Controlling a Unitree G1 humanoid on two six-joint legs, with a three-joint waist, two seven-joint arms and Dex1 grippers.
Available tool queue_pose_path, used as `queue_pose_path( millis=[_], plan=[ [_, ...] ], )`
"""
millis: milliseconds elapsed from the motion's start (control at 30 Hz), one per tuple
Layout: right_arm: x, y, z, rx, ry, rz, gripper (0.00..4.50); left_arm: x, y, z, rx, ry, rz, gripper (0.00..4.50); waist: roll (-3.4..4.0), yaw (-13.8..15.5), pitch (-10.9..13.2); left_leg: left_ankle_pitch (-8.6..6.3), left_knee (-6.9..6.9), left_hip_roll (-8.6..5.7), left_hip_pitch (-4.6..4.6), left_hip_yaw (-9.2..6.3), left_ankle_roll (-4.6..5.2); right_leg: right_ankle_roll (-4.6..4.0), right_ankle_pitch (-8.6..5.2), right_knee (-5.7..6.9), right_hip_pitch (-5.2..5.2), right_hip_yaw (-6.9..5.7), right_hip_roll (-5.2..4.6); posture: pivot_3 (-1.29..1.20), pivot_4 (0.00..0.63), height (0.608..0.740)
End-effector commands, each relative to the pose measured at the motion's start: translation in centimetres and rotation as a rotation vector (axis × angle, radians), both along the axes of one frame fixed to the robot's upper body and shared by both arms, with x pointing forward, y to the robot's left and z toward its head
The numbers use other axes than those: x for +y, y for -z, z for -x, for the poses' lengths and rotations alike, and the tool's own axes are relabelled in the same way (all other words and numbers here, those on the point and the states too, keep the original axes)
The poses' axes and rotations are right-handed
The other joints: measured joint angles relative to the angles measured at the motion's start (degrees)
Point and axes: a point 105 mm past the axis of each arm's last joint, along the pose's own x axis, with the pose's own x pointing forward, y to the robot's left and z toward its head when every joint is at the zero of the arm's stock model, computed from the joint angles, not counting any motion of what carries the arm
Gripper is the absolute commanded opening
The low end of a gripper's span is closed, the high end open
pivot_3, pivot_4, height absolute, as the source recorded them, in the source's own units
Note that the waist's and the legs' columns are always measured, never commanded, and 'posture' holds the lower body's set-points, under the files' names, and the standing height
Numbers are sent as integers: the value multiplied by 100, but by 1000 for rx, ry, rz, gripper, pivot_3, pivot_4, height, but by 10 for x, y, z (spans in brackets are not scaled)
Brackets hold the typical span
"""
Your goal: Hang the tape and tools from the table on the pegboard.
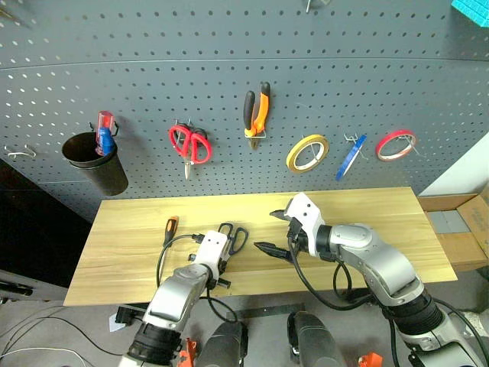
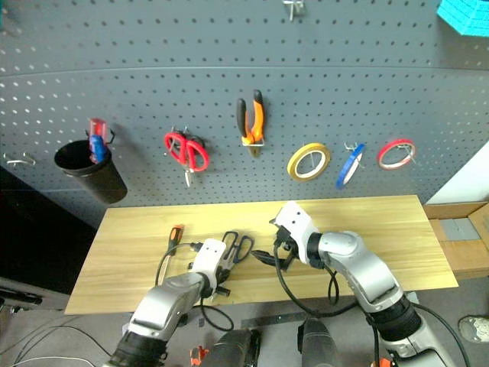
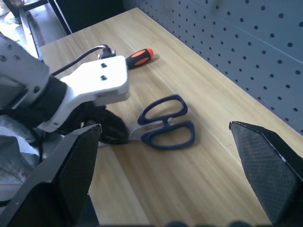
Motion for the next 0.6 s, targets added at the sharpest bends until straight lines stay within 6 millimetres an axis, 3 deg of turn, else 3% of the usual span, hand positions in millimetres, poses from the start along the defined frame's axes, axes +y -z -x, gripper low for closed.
queue_pose_path(
  millis=[33,233,400,500,600],
  plan=[
    [0,-22,-2,-40,-47,-55,4500,-15,-36,-3,-198,112,107,520,-1,2,1,0,0,0,-2,-1,0,0,0,-1,-2,-1,0,-52,221,740],
    [1,-70,9,-87,-198,-239,4500,-21,-121,-2,-700,155,343,500,-1,60,0,1,1,0,-22,-3,-1,-2,1,-8,-15,-4,-3,-18,192,740],
    [4,-95,11,-116,-271,-327,4500,-9,-156,-2,-964,102,312,492,-2,91,-12,0,-1,0,-20,-1,-1,-2,1,-7,-14,-7,-4,5,177,740],
    [6,-96,9,-121,-291,-324,4500,0,-177,-3,-1107,53,265,474,-6,159,-17,1,0,0,-23,-1,-1,-2,1,-7,-15,-8,-3,24,163,740],
    [7,-95,7,-123,-305,-317,4500,10,-183,-6,-1169,1,216,470,-7,211,-35,1,2,-2,-24,-1,-1,-2,2,-7,-16,-10,-3,29,159,740]
  ],
)
